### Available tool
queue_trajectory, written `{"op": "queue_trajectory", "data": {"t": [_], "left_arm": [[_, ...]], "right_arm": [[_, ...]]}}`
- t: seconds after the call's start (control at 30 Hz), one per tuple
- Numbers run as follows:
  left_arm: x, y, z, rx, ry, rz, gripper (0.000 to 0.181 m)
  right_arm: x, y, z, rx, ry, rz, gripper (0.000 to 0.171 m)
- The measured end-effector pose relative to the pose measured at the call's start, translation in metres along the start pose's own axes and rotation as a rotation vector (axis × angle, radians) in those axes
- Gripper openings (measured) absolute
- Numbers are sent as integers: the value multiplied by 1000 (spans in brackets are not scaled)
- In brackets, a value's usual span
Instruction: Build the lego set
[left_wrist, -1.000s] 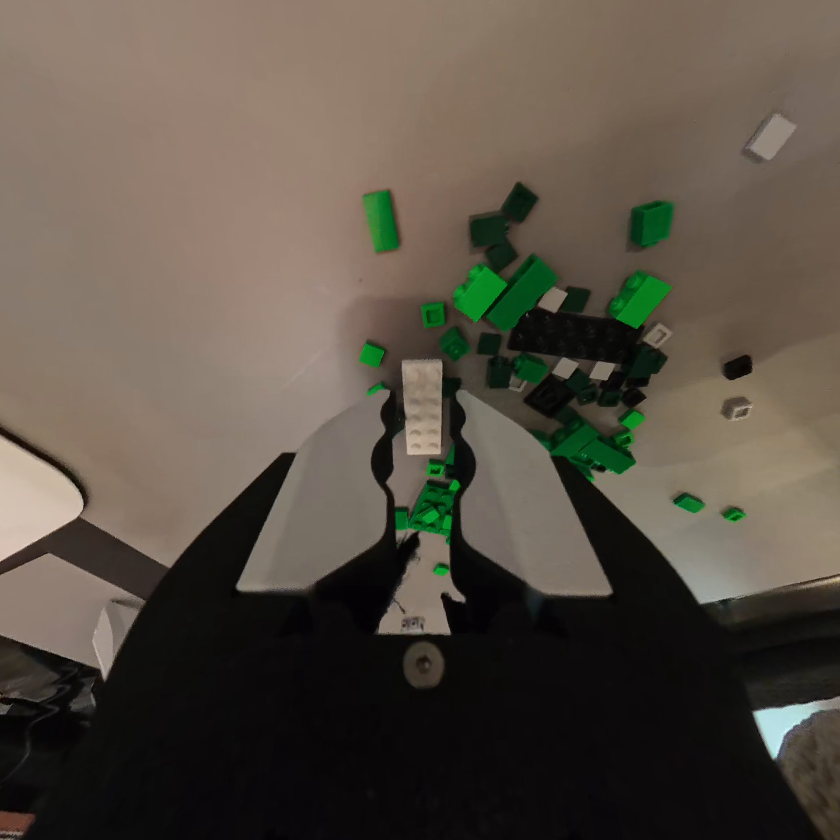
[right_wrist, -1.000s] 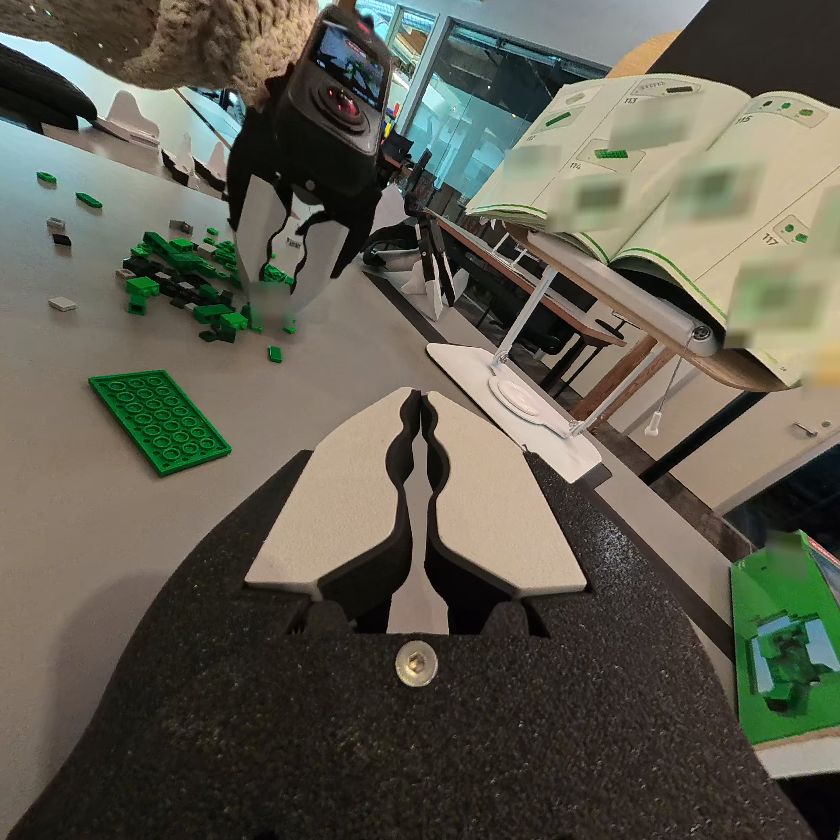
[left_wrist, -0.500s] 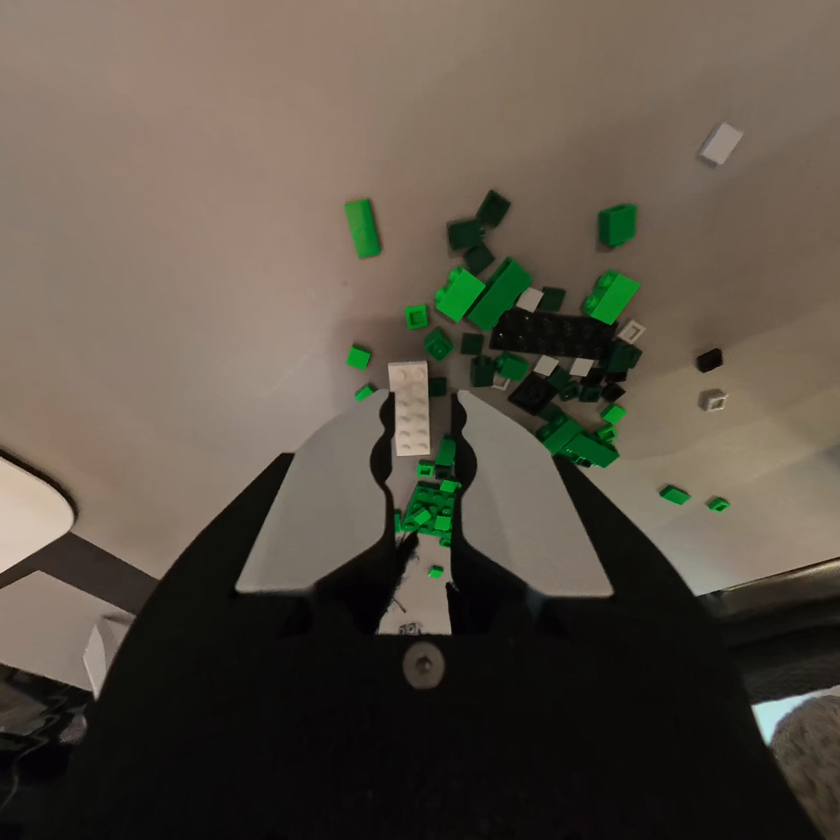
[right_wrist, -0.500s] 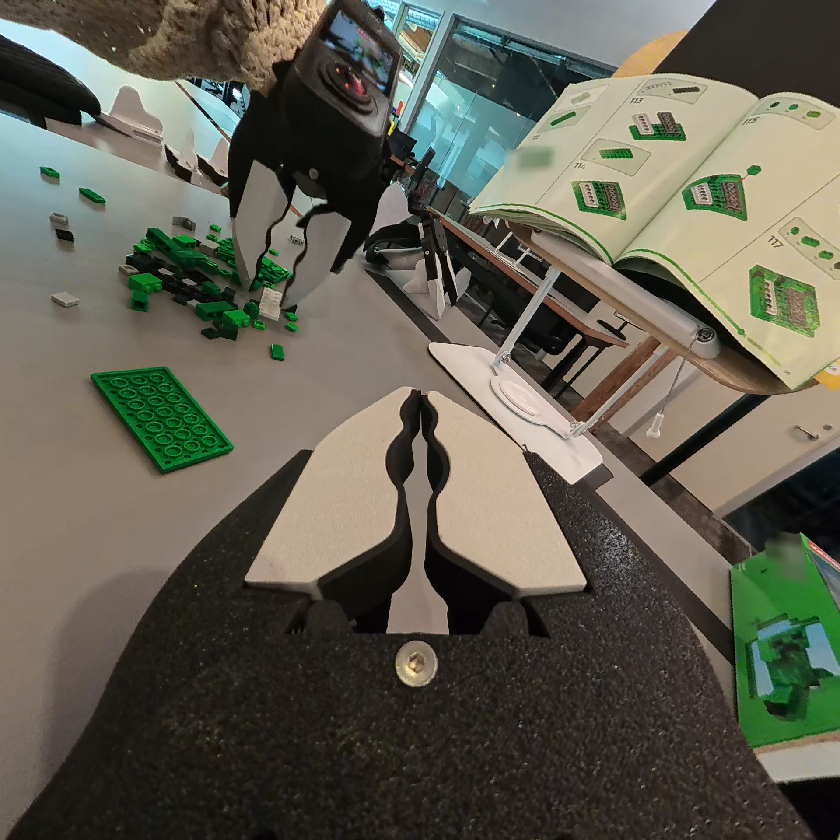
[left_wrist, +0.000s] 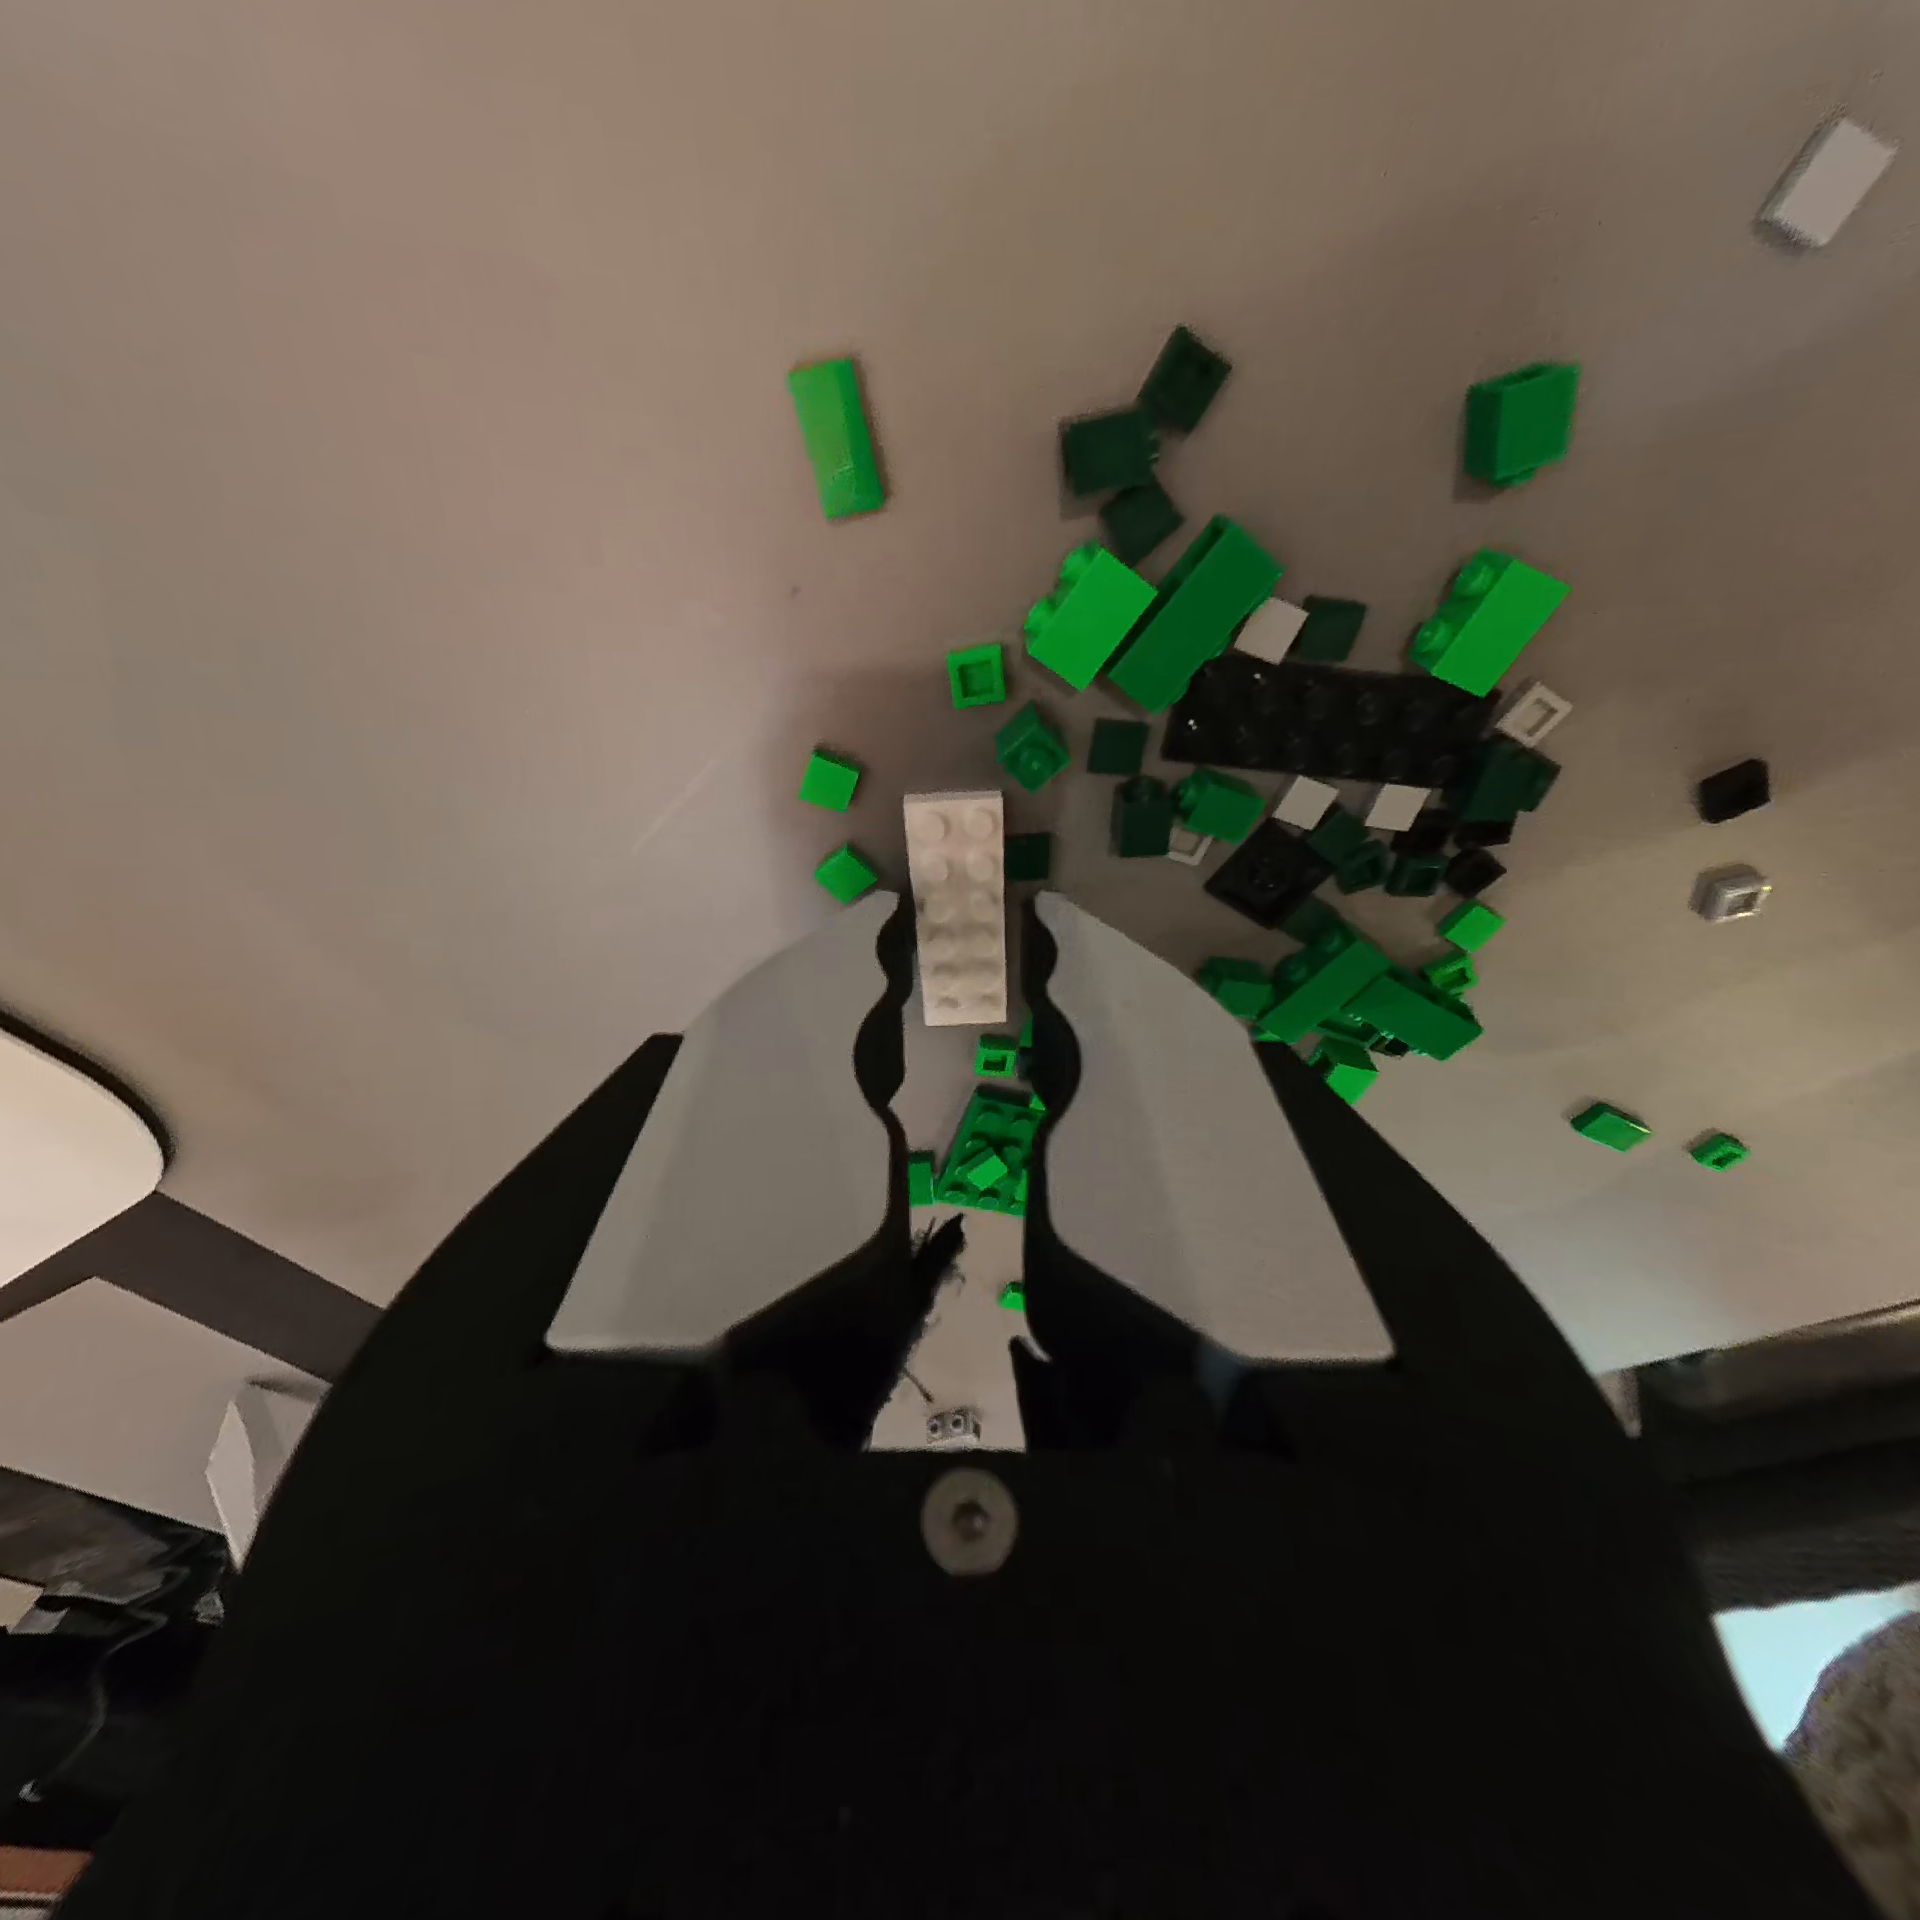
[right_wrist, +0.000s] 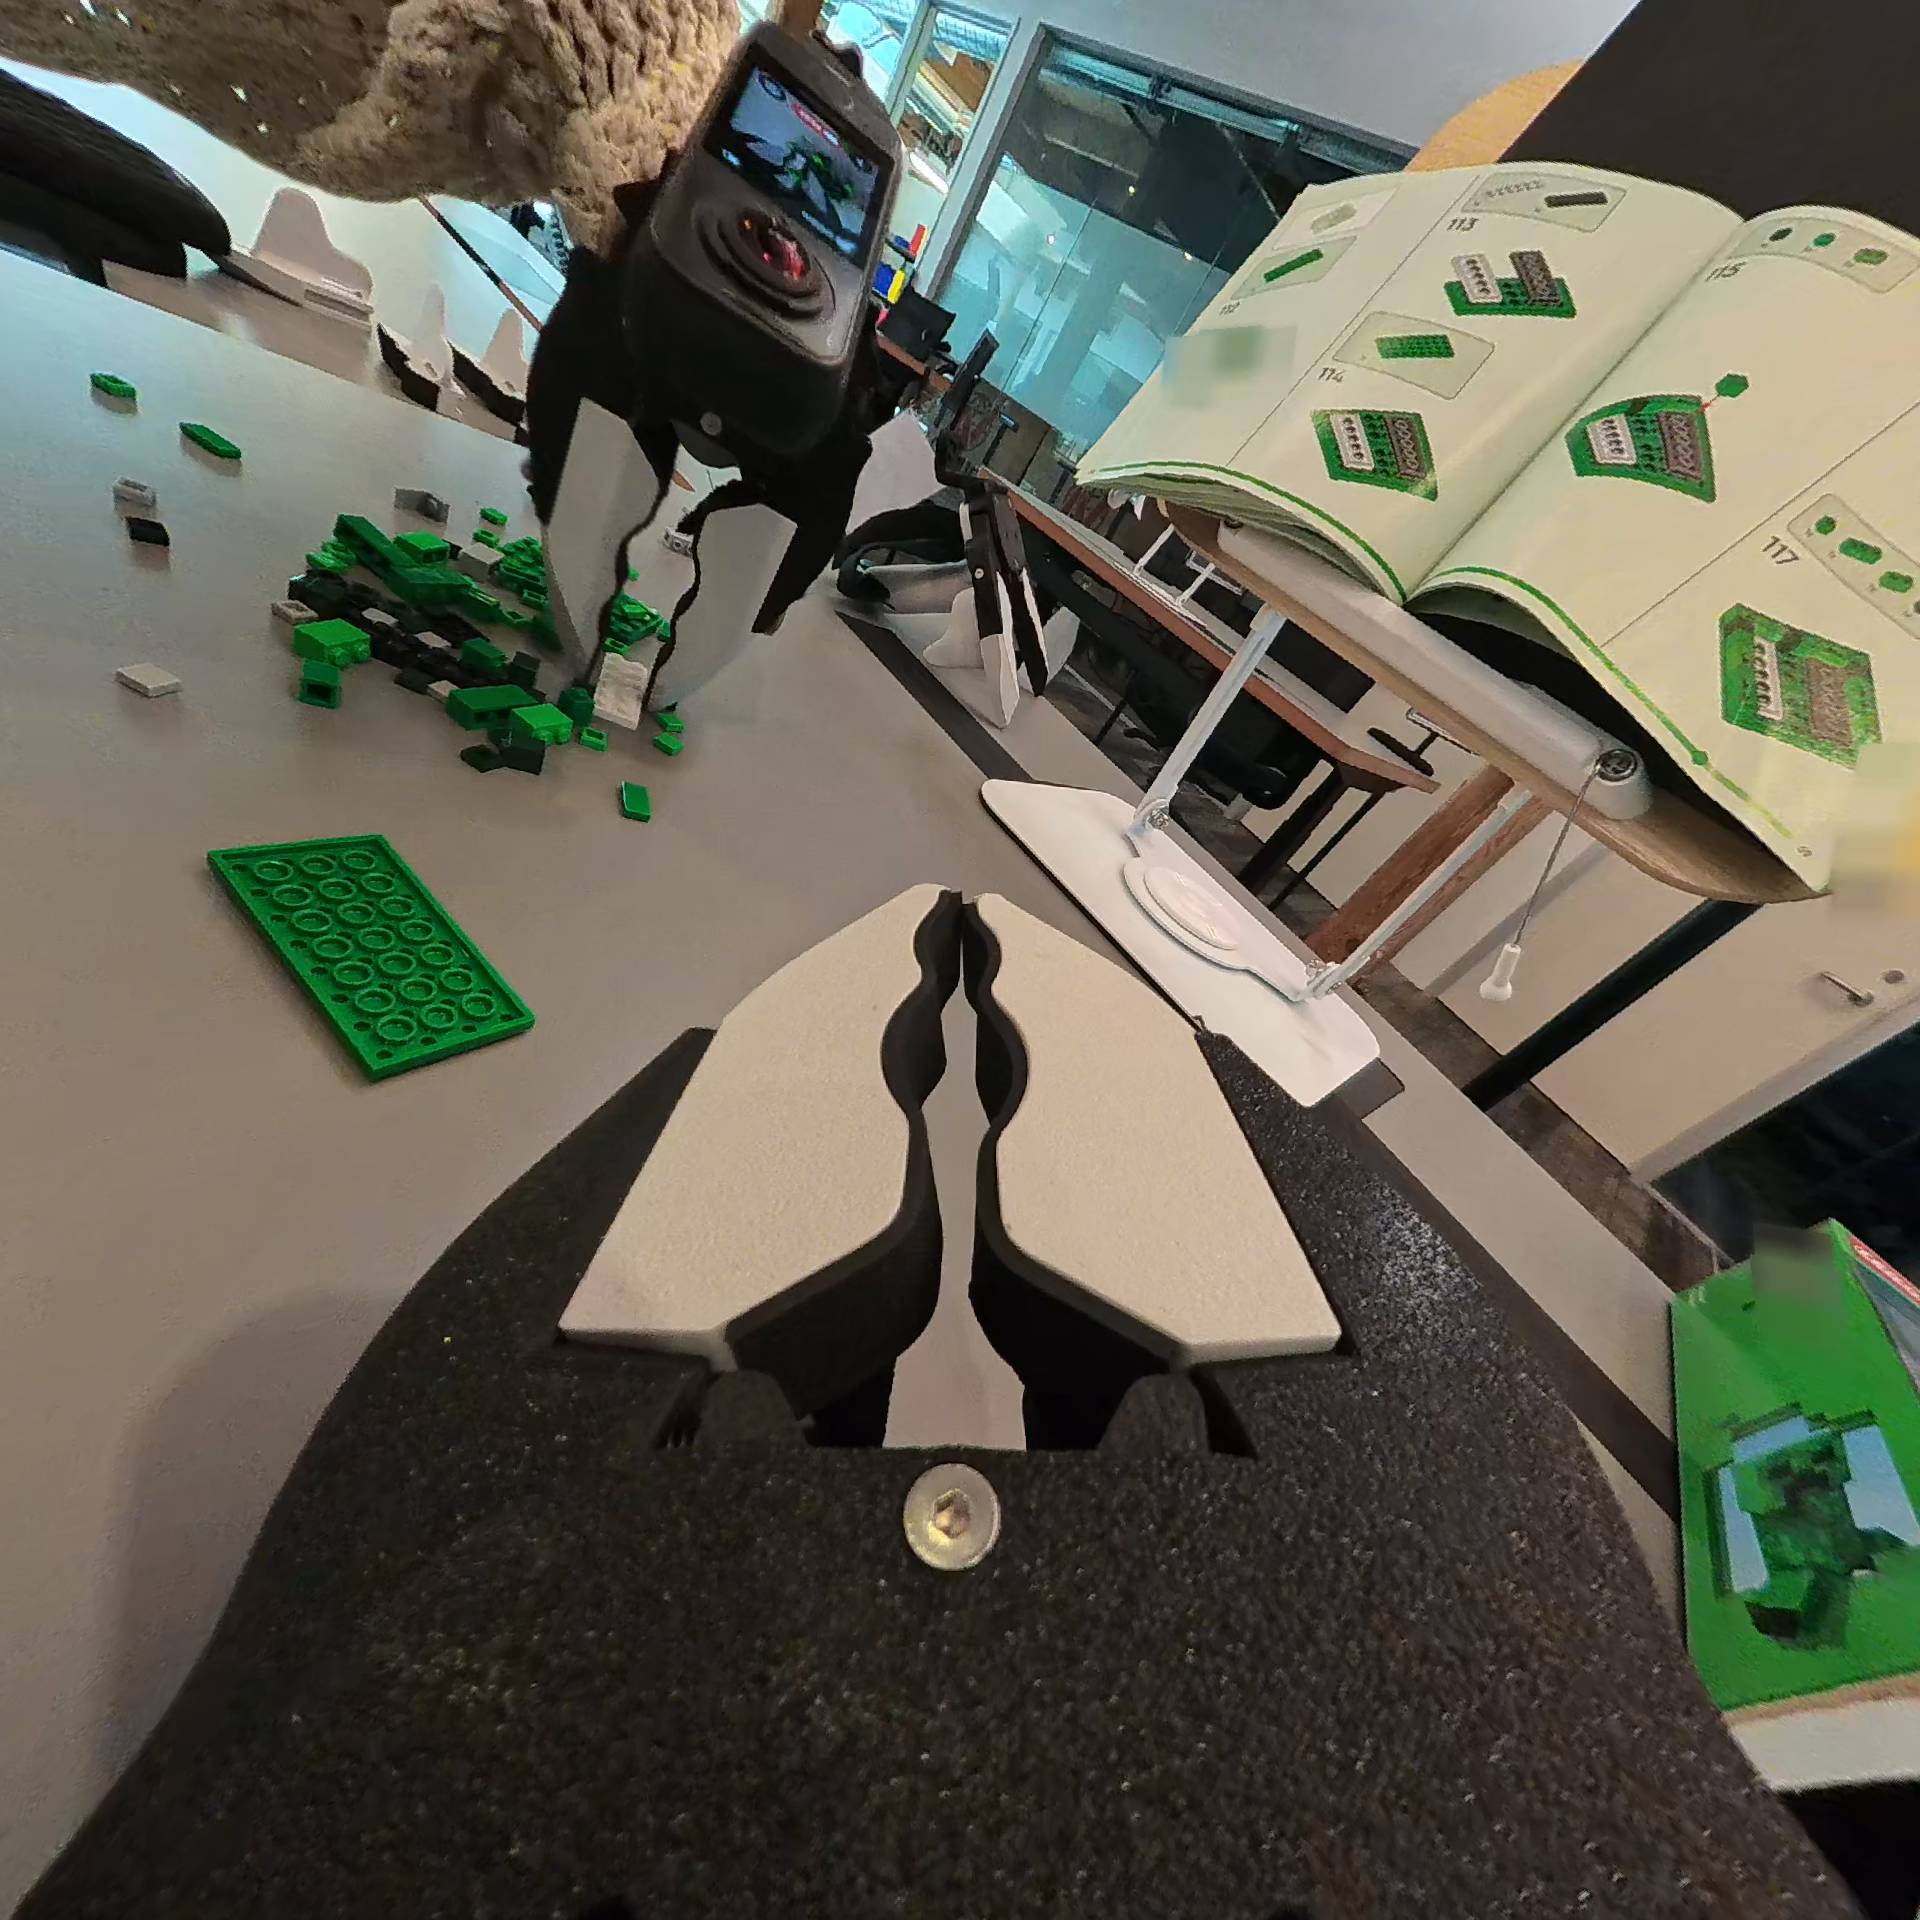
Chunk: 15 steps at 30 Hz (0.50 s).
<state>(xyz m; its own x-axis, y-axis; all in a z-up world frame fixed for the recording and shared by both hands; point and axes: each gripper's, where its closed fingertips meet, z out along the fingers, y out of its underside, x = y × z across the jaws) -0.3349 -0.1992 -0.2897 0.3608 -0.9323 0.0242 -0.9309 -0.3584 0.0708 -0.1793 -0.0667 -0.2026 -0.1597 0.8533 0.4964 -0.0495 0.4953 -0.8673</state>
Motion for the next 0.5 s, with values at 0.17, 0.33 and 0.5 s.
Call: {"op": "queue_trajectory", "data": {"t": [0.17, 0.33, 0.5], "left_arm": [[-2, 0, 0, -6, -23, -7, 16], [-10, 2, -4, -25, -183, 0, 15], [-40, -15, -59, 189, -623, -235, 15]], "right_arm": [[0, 0, 0, 1, 1, -1, 0], [0, 0, 0, 3, 2, -3, 0], [-5, 1, 1, -8, -10, -44, 0]]}}
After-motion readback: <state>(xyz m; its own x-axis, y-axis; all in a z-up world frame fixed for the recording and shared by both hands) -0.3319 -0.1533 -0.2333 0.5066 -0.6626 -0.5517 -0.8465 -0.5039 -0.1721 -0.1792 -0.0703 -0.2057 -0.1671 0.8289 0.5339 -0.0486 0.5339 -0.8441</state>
